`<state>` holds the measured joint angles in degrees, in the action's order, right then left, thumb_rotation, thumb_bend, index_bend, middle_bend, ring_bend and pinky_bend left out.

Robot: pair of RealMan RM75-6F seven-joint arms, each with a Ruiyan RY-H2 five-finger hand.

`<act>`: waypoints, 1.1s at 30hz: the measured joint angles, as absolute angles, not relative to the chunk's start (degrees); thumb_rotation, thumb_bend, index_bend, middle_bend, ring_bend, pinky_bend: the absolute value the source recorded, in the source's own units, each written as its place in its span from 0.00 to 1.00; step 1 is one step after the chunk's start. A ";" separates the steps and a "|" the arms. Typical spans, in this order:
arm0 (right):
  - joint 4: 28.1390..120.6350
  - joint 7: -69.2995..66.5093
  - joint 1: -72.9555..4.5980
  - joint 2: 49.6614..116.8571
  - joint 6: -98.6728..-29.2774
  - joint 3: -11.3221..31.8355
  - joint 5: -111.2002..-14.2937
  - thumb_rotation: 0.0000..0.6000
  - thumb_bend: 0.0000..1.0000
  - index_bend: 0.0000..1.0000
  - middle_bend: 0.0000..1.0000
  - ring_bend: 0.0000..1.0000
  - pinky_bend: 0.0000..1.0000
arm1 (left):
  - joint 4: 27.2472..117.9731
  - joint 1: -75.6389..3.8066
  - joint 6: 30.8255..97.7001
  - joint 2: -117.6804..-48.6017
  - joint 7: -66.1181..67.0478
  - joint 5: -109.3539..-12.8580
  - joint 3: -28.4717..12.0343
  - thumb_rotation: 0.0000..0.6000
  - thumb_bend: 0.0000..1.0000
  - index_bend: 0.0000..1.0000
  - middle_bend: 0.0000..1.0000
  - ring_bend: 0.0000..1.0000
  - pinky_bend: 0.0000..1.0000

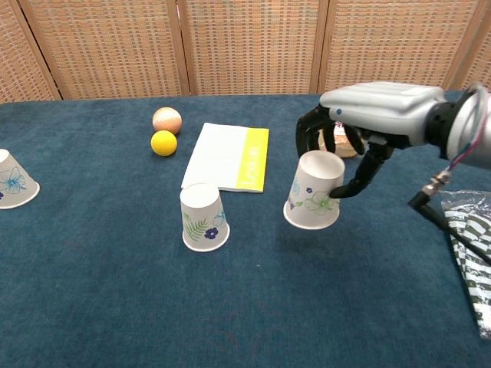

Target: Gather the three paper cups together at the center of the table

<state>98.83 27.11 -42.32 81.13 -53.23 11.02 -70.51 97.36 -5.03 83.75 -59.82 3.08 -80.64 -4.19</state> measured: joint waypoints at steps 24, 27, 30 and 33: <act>89.00 46.41 -54.30 96.86 -52.99 12.76 -53.47 1.00 0.20 0.12 0.18 0.26 0.50 | 96.68 -5.57 81.97 -59.10 0.90 -79.28 -4.51 1.00 0.06 0.00 0.00 0.00 0.00; 90.63 46.67 -54.91 96.35 -52.77 12.73 -50.65 1.00 0.07 0.00 0.00 0.09 0.31 | 96.64 -5.69 81.71 -59.06 0.89 -79.22 -4.49 1.00 0.06 0.00 0.00 0.00 0.00; 92.46 46.69 -55.34 95.57 -53.66 12.76 -50.14 1.00 0.05 0.00 0.00 0.08 0.29 | 96.64 -5.72 81.66 -59.08 0.97 -79.22 -4.44 1.00 0.06 0.00 0.00 0.00 0.00; 94.34 46.60 -55.37 94.11 -54.67 12.70 -50.46 1.00 0.05 0.00 0.00 0.08 0.29 | 96.63 -5.74 81.57 -59.09 1.02 -79.07 -4.44 1.00 0.06 0.00 0.00 0.00 0.00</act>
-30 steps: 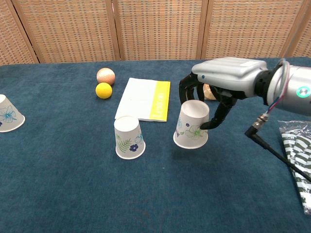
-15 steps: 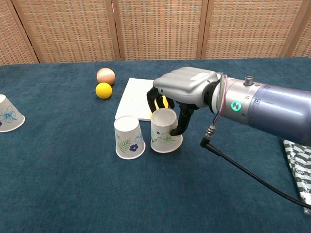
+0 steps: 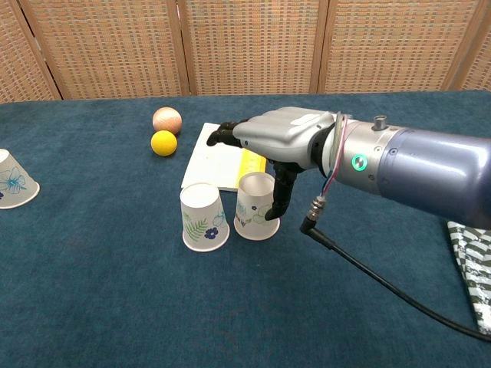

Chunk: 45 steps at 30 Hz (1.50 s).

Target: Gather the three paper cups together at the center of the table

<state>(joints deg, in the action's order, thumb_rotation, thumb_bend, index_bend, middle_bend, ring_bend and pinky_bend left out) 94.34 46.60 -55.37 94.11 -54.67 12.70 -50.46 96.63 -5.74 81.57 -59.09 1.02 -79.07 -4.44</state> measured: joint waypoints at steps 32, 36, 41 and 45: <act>82.41 -1.59 -19.31 69.63 -93.76 -4.22 -87.11 1.00 0.00 0.00 0.00 0.00 0.00 | 86.77 -17.34 66.48 -64.66 -0.51 -75.37 -9.12 1.00 0.06 0.01 0.02 0.01 0.09; 81.59 -3.89 -15.29 69.86 -97.74 -4.56 -87.93 1.00 0.00 0.00 0.00 0.00 0.00 | 82.73 -20.96 60.57 -67.65 -0.40 -72.95 -9.80 1.00 0.06 0.08 0.08 0.05 0.14; 81.13 -5.66 -13.44 69.51 -98.98 -4.01 -88.66 1.00 0.00 0.00 0.00 0.00 0.00 | 77.51 -23.73 57.65 -71.95 0.03 -71.66 -9.96 1.00 0.06 0.18 0.19 0.15 0.21; 80.98 -7.74 -13.39 69.17 -98.14 -3.42 -89.07 1.00 0.00 0.00 0.00 0.00 0.00 | 74.06 -25.03 56.20 -74.75 0.58 -69.49 -10.40 1.00 0.06 0.22 0.23 0.19 0.24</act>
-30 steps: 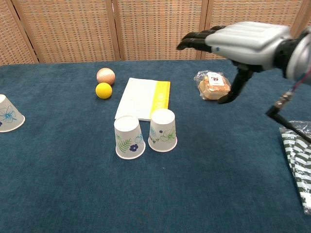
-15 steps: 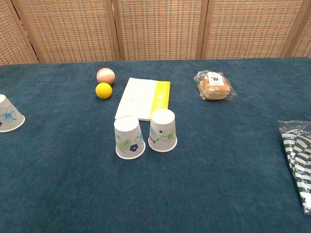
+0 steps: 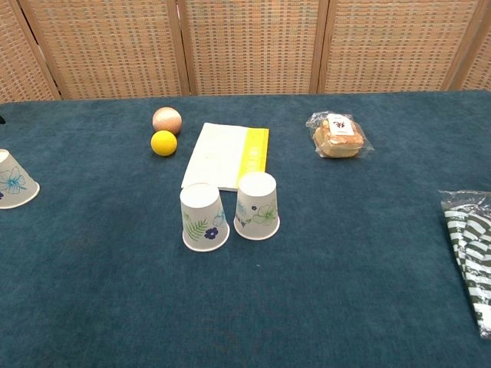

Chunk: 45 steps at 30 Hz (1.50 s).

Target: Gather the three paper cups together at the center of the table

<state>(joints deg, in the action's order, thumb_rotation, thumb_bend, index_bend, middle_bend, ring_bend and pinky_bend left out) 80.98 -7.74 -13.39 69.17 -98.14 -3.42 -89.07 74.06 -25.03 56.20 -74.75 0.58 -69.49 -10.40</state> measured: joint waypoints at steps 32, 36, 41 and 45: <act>78.85 -9.22 -11.44 70.69 -93.75 1.03 -91.57 1.00 0.00 0.00 0.00 0.00 0.00 | 58.05 -29.72 52.85 -85.86 2.38 -63.24 -12.34 1.00 0.26 0.43 0.43 0.39 0.44; 79.17 -9.13 -11.10 70.44 -93.97 1.36 -92.15 1.00 0.00 0.00 0.00 0.00 0.00 | 62.76 -29.21 55.43 -83.36 2.45 -64.68 -12.57 1.00 0.26 0.43 0.43 0.39 0.44; 79.91 -8.76 -10.81 70.07 -93.98 1.86 -92.32 1.00 0.00 0.00 0.00 0.00 0.00 | 73.36 -28.84 58.91 -78.35 4.34 -67.34 -12.80 1.00 0.26 0.43 0.43 0.39 0.44; 80.34 -7.98 -10.67 69.89 -93.74 2.26 -92.50 1.00 0.00 0.00 0.00 0.00 0.00 | 85.70 -29.18 60.92 -72.89 8.29 -70.19 -13.01 1.00 0.26 0.43 0.43 0.39 0.44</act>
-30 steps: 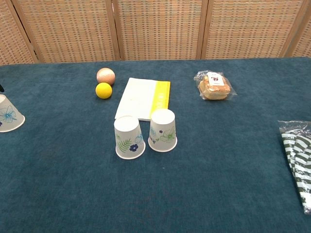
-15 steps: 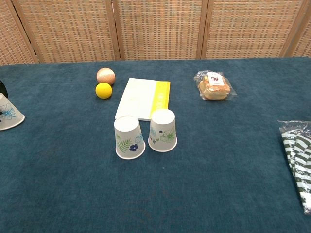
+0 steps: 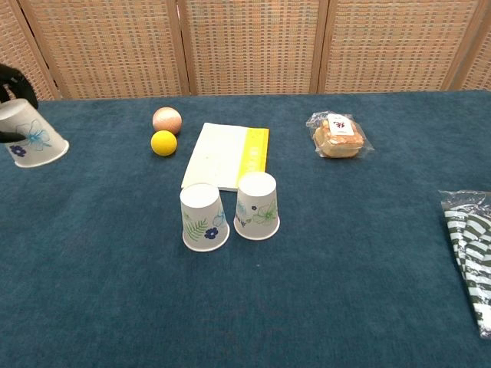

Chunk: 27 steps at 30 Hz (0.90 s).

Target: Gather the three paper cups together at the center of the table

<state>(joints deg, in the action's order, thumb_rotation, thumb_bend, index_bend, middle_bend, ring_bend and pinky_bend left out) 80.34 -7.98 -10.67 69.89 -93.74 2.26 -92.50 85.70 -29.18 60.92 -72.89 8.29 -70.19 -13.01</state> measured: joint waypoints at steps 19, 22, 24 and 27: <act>80.38 -10.35 -9.72 68.90 -93.61 3.62 -92.12 1.00 0.00 0.00 0.00 0.00 0.00 | 109.45 -43.88 58.00 -72.22 39.99 -59.28 -16.22 1.00 0.26 0.43 0.43 0.39 0.44; 80.30 -10.81 -9.59 68.78 -93.38 3.90 -91.77 1.00 0.00 0.00 0.00 0.00 0.00 | 108.06 -47.85 56.36 -76.99 40.64 -56.69 -16.32 1.00 0.26 0.43 0.43 0.39 0.44; 80.17 -11.17 -9.51 68.69 -93.20 4.14 -91.38 1.00 0.00 0.00 0.00 0.00 0.00 | 107.40 -50.17 55.29 -79.43 41.62 -55.70 -15.75 1.00 0.26 0.43 0.43 0.39 0.44; 79.88 -11.81 -9.43 68.59 -92.80 4.46 -90.96 1.00 0.00 0.00 0.00 0.00 0.00 | 106.94 -52.13 54.94 -81.49 43.60 -54.84 -14.53 1.00 0.26 0.43 0.43 0.39 0.44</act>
<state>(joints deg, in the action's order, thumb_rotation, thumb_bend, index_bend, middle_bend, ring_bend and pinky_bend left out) 79.88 -11.81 -9.43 68.59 -92.80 4.46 -90.96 106.94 -52.13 54.94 -81.49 43.60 -54.84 -14.53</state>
